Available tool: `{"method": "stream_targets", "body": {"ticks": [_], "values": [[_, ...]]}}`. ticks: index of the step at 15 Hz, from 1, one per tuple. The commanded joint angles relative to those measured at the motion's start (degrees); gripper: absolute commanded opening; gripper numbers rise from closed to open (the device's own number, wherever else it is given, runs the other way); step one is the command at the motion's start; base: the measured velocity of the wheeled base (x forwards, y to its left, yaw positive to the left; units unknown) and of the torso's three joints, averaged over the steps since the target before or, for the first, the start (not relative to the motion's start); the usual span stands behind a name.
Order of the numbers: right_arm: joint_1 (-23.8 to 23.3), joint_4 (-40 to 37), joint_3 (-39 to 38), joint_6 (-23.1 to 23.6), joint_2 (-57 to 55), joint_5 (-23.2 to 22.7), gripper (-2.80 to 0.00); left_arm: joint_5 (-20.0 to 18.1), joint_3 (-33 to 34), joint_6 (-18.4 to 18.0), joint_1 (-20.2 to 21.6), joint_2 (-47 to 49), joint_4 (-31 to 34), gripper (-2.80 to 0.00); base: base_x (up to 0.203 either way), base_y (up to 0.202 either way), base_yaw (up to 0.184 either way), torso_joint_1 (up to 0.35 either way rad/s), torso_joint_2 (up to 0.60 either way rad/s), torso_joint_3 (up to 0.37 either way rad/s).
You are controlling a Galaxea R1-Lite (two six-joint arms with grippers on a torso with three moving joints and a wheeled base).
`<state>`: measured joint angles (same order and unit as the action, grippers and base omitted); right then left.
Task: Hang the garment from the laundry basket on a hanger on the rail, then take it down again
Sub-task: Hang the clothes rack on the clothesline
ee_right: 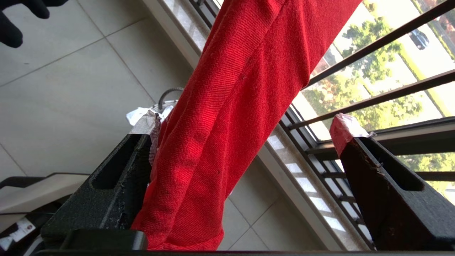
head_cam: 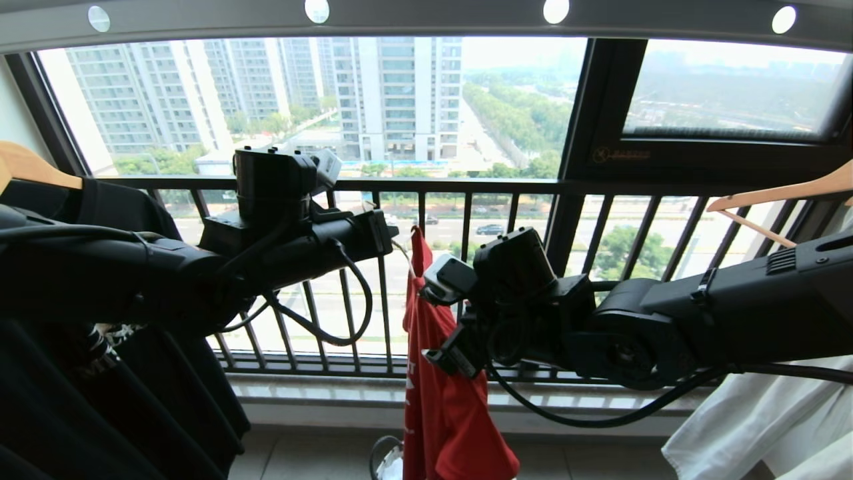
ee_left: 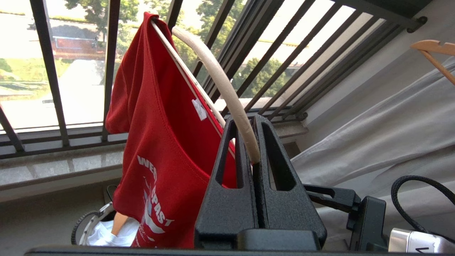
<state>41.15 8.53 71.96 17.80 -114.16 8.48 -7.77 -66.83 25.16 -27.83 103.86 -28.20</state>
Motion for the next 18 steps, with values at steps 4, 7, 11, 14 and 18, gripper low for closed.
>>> {"method": "stream_targets", "body": {"ticks": [4,7,11,14,18], "values": [[-0.28,0.08,0.29,-0.04,-0.18,0.13,-2.8,-0.14,0.03,0.15,-0.03,-0.24,-0.1,-2.8,0.0,0.0,0.0,0.0,0.0,0.0],[-0.21,0.08,-0.43,-0.34,1.14,0.42,-2.8,-0.14,0.03,0.15,-0.03,0.12,-0.1,-2.8,0.0,0.0,0.0,0.0,0.0,0.0],[0.15,0.1,-3.84,-0.47,4.6,0.3,-2.8,0.03,-0.23,0.15,0.06,1.35,-0.46,-2.8,0.0,0.0,0.0,0.0,0.0,0.0],[0.72,0.13,-6.06,-0.56,7.34,0.22,-2.8,0.03,-0.32,0.15,-0.02,1.34,-0.46,-2.8,0.0,0.0,0.0,0.0,0.0,0.0],[1.75,0.17,-7.09,-0.56,8.34,0.22,-2.8,0.03,-0.32,0.15,0.06,1.87,-0.46,-2.8,0.0,0.0,0.0,0.0,0.0,0.0]]}}
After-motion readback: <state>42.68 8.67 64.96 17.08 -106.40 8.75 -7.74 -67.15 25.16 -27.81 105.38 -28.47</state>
